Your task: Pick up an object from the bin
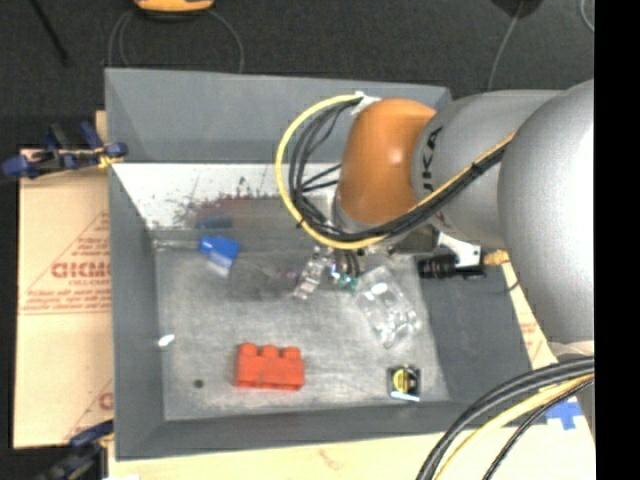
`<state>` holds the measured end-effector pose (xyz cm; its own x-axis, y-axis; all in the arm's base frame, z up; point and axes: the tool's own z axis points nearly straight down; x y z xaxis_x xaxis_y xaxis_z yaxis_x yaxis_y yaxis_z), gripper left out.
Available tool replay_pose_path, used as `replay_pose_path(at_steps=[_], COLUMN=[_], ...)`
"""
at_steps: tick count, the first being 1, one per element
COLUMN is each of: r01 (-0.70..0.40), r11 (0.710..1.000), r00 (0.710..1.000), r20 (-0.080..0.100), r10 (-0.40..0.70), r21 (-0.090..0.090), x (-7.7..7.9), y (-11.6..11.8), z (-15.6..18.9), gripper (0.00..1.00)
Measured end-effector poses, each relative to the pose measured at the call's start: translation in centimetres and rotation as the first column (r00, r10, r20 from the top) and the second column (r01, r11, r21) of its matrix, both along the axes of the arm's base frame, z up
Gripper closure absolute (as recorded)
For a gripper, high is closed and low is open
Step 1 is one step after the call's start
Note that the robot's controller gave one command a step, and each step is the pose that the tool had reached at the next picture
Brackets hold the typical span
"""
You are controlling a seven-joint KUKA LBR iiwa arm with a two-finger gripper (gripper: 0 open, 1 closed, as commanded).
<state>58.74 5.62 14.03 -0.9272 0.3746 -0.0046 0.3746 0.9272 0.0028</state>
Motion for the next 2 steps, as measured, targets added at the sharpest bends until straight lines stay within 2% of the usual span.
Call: replay_pose_path(at_steps=[1, 2], r01=[-0.001, -0.01], r11=[1.0, 1.0], r00=[1.0, 1.0], r20=[0.001, 0.007], r10=[0.001, 0.01], r21=[-0.002, 0.0], x=[0.1, 0.7], y=[-0.3, 0.6], z=[0.5, 9.4], gripper=[1.0, 1.0])
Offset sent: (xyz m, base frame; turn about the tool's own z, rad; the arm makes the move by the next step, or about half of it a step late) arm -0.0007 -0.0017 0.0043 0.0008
